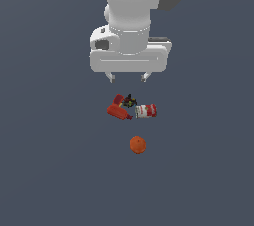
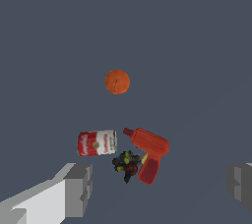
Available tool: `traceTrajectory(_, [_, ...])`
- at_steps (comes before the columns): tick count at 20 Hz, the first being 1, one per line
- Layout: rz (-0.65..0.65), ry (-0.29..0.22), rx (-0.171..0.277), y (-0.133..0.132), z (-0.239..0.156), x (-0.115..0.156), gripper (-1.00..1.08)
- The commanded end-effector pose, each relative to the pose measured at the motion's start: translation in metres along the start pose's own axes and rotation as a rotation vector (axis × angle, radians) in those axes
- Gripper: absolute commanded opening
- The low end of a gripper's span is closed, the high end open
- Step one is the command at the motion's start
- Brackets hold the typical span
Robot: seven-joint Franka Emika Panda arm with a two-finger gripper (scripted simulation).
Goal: Pick up a designated object from a clutter of objects.
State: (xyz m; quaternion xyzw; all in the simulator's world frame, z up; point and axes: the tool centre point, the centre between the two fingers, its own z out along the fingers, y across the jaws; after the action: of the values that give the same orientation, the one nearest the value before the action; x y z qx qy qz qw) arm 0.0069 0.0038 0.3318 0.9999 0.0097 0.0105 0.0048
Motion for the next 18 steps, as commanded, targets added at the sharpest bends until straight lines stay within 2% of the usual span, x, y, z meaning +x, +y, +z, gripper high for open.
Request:
traceTrajectory(1, [0.0, 0.0, 0.0, 0.0, 0.0, 0.0, 1.0])
traceTrajectory(10, [0.018, 0.018, -0.03, 0.018, -0.003, 0.009, 1.0])
traceTrajectory(18, [-0.001, 0.017, -0.031, 0.018, 0.0, 0.011, 1.0])
